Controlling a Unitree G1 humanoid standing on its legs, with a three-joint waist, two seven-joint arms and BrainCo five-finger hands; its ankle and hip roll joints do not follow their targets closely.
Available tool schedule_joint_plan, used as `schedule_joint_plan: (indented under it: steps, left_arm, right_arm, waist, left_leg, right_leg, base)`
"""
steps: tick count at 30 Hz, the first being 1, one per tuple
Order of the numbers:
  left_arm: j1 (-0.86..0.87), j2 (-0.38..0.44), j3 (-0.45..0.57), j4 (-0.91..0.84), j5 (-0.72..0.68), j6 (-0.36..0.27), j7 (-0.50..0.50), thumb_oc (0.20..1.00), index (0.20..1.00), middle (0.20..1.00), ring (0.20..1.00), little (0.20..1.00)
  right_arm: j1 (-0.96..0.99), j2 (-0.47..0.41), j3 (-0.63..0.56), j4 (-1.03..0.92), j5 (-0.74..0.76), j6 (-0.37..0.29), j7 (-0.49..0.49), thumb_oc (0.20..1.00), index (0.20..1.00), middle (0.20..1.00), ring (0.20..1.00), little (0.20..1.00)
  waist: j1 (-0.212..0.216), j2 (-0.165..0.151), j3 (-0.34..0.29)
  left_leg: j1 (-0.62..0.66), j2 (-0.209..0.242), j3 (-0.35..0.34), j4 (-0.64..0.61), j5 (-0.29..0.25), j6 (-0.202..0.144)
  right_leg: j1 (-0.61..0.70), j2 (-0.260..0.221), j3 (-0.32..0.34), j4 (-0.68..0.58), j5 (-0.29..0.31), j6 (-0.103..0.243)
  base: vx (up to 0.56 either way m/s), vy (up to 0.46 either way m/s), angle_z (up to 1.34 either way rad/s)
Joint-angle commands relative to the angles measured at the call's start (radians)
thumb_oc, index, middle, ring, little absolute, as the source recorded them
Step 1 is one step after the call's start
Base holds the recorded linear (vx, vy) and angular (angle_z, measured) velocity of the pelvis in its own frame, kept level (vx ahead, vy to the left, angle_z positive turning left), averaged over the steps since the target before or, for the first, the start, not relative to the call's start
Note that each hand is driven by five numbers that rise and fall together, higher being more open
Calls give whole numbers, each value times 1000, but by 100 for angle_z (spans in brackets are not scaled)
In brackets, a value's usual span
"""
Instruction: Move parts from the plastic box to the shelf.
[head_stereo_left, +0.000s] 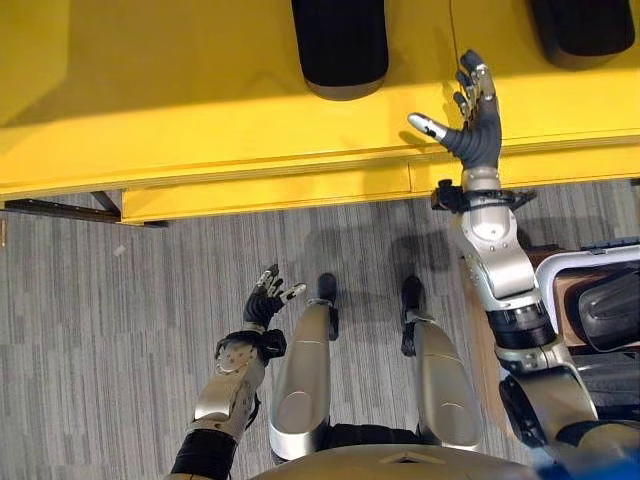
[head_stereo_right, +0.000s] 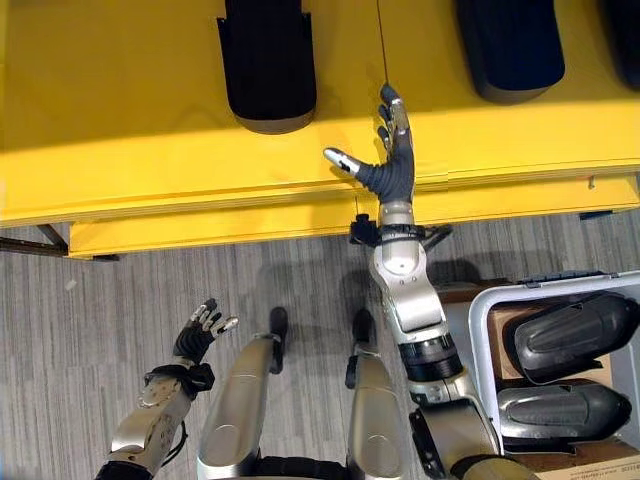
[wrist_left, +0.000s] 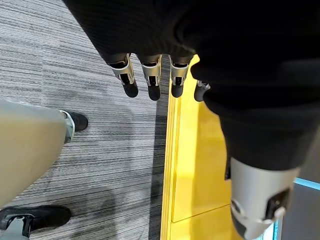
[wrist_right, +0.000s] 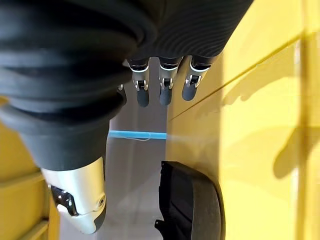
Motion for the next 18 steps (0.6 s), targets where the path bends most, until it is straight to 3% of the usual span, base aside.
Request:
schedule_joint_plan:
  steps: [1, 6, 7, 9, 10, 11, 12, 18]
  left_arm:
    - [69, -27, 39, -40, 20, -34, -14, 1000, 1000, 1000, 1000, 1000]
    - [70, -59, 87, -24, 35, -37, -33, 1000, 1000, 1000, 1000, 1000]
    - [73, -59, 94, -20, 39, -36, -38, 1000, 1000, 1000, 1000, 1000]
    - [73, -54, 119, -25, 63, -42, -58, 1000, 1000, 1000, 1000, 1000]
    - [73, -54, 119, -25, 63, -42, -58, 1000, 1000, 1000, 1000, 1000]
    - [69, -56, 135, -36, 79, -49, -65, 1000, 1000, 1000, 1000, 1000]
    - [68, -55, 135, -37, 86, -50, -70, 1000, 1000, 1000, 1000, 1000]
    - [49, -44, 109, -22, 122, -53, -96, 1000, 1000, 1000, 1000, 1000]
  right_arm:
    - [30, -40, -35, -128, -15, -71, 46, 1000, 1000, 1000, 1000, 1000]
    - [193, -40, -71, -182, 70, -68, 120, 1000, 1000, 1000, 1000, 1000]
    - [213, -37, -66, -168, 92, -66, 137, 1000, 1000, 1000, 1000, 1000]
    - [309, -31, -87, -142, 128, -44, 182, 1000, 1000, 1000, 1000, 1000]
    - [310, -31, -87, -142, 128, -44, 182, 1000, 1000, 1000, 1000, 1000]
    - [368, -2, -130, -122, 153, -37, 197, 1000, 1000, 1000, 1000, 1000]
    - [395, 1, -156, -126, 146, -33, 198, 1000, 1000, 1000, 1000, 1000]
    - [490, 81, -216, -105, 211, -19, 232, 1000, 1000, 1000, 1000, 1000]
  waist:
    - [-6, 13, -27]
    - [-19, 3, -27]
    - [-16, 2, -47]
    - [-12, -1, -174]
    - [-11, -1, -174]
    - [-19, 1, -245]
    - [-24, 1, -269]
    - [-70, 14, -310]
  left_leg:
    - [99, 72, -13, -145, 225, -71]
    - [269, 60, 3, -265, 228, -56]
    - [288, 58, 4, -291, 229, -54]
    - [373, 40, 22, -419, 231, -47]
    - [374, 40, 22, -420, 232, -47]
    - [417, 21, 38, -495, 227, -43]
    - [435, 12, 45, -521, 225, -41]
    - [450, -26, 62, -552, 199, -39]
  right_leg:
    - [123, -45, 10, 27, 127, 9]
    - [261, -40, 8, -48, 117, 1]
    - [273, -41, 9, -65, 116, -2]
    - [321, -52, 10, -165, 113, -14]
    - [321, -52, 10, -165, 113, -14]
    - [345, -72, 4, -206, 113, -16]
    - [354, -80, 5, -217, 113, -17]
    - [342, -104, 19, -252, 123, -17]
  base:
    - [-3, -35, -11]
    - [22, -13, -5]
    - [122, 2, -11]
    - [159, 69, -16]
    - [151, 191, -4]
    - [113, 181, 0]
    - [135, 250, 3]
    - [8, 150, -8]
